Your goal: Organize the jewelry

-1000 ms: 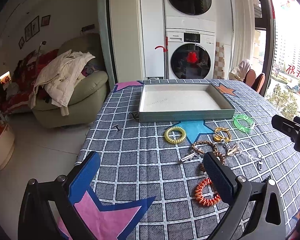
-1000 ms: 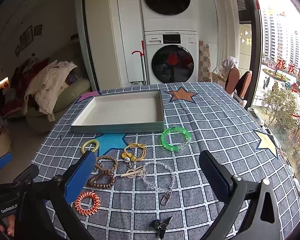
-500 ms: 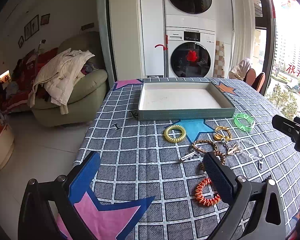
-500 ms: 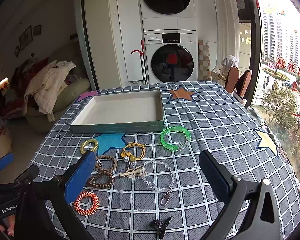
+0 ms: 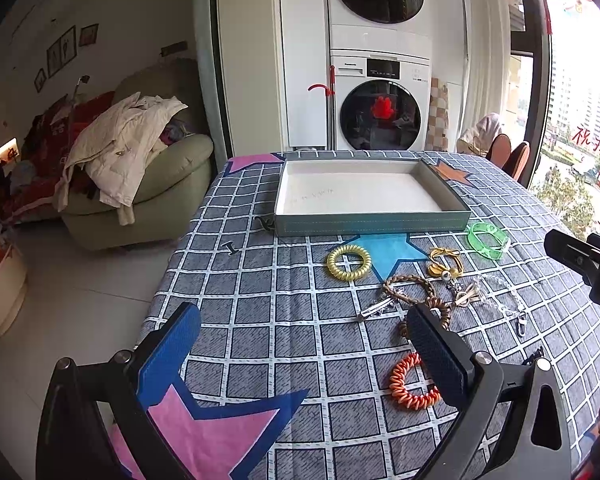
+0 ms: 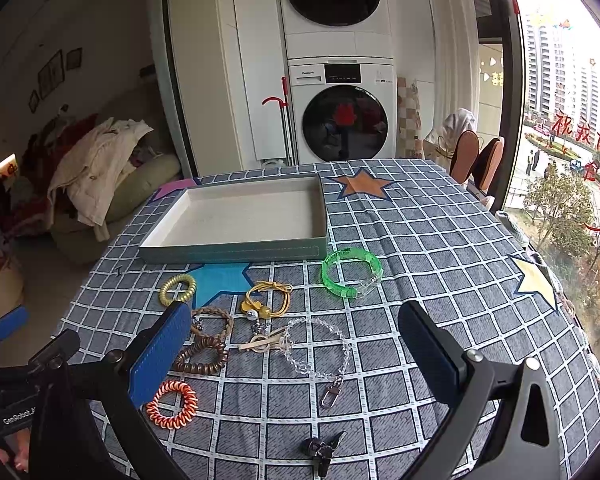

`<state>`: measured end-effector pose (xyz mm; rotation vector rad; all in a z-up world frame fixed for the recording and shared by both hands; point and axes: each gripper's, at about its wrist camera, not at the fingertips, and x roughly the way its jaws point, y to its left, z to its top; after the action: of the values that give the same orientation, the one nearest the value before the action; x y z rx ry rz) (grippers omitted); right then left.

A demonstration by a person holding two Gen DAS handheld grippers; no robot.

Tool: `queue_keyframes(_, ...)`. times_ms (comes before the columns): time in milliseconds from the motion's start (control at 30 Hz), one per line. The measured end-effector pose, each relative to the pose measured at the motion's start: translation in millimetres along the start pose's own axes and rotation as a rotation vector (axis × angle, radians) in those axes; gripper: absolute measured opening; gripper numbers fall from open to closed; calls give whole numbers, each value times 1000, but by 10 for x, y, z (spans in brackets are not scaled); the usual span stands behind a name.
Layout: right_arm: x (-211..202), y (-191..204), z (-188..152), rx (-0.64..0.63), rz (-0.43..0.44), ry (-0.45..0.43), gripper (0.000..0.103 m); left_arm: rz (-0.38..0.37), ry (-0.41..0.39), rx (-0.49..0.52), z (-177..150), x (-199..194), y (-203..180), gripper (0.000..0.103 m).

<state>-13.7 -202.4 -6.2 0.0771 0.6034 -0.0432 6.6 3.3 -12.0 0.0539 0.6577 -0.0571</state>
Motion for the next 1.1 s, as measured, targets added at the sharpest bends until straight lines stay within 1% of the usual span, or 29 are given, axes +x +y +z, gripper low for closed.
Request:
queue_keyframes(300, 44, -32, -21, 6, -6, 17, 103, -18, 31, -7, -12, 72, 15, 103)
queue_keyframes(567, 124, -77, -46, 21, -13, 44, 103, -31, 76, -20, -12, 218, 57, 103)
queue_keyframes(1100, 215, -82, -54, 27, -16, 71, 103, -30, 96, -34, -3, 301, 96, 103)
